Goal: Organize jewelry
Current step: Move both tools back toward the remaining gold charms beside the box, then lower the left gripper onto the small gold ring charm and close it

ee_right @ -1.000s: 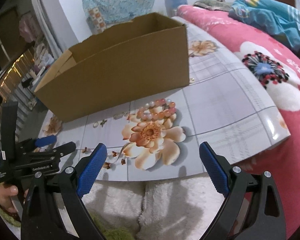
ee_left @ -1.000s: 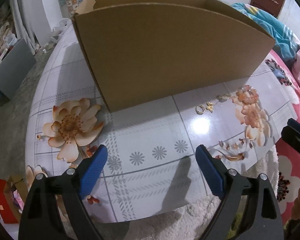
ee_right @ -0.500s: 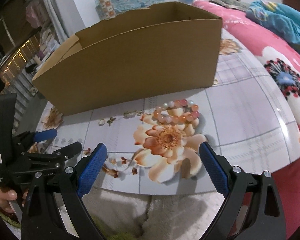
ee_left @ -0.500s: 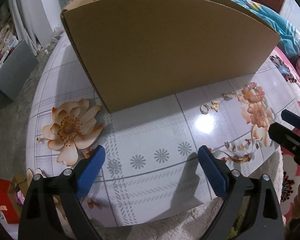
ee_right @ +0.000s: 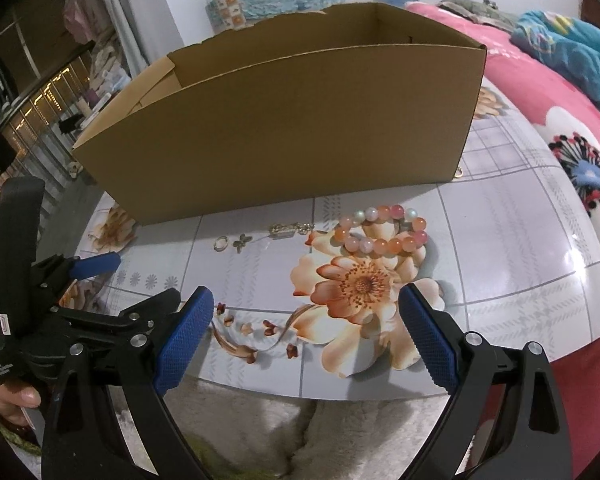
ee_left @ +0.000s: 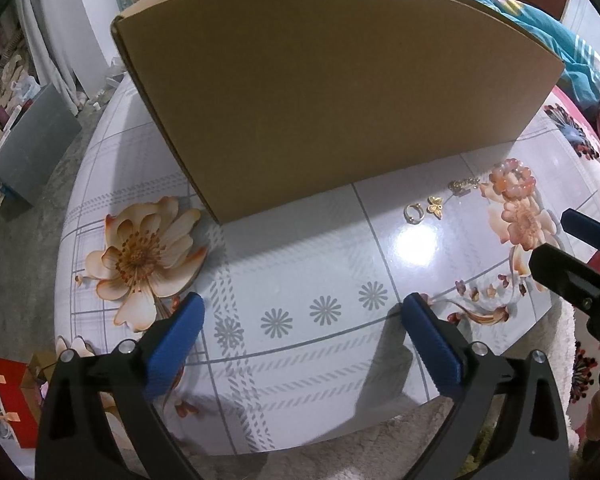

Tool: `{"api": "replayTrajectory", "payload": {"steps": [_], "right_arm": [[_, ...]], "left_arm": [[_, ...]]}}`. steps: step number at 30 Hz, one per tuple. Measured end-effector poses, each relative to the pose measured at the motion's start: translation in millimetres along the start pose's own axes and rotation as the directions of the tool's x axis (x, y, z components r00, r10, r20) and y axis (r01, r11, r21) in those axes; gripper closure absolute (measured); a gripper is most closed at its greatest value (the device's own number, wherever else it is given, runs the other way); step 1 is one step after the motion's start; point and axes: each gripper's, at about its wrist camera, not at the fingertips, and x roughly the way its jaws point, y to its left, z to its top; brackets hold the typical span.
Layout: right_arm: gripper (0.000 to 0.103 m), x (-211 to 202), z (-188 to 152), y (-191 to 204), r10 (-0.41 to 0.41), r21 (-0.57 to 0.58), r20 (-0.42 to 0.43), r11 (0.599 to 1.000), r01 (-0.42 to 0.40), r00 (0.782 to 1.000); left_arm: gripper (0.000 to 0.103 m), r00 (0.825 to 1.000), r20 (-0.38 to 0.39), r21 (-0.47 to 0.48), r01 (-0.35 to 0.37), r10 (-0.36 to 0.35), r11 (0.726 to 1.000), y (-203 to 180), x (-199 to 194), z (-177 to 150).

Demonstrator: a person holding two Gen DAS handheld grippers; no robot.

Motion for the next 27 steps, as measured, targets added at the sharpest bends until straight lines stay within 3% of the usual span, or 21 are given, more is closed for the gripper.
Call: {"api": "replayTrajectory", "payload": {"steps": [15, 22, 25, 27], "right_arm": [[0.014, -3.9, -4.7, -5.8, 0.012, 0.012, 0.012, 1.000, -0.012, 1.000], [0.014, -11.2, -8.7, -8.2, 0.033, 0.006, 0.039, 0.999, -0.033, 0.999], [0.014, -13.3, -9.5, -9.8, 0.041, 0.003, 0.047, 0.999, -0.041, 0.998], [0.014, -14.8, -10.2, -10.6, 0.048, -0.002, 0.055, 0.999, -0.048, 0.997]], "left_arm": [[0.005, 0.999, 0.042, 0.012, 0.005, -0.006, 1.000, 1.6, -3.0, -6.4], [0.005, 0.995, 0.089, 0.096, 0.026, -0.034, 0.995, 3.9, -5.7, -12.4], [0.005, 0.987, 0.149, 0.150, 0.042, -0.065, 0.988, -2.3, -14.9, -14.3], [0.005, 0.970, 0.212, 0.189, 0.081, -0.121, 0.979, -7.4, -27.3, -14.9]]}}
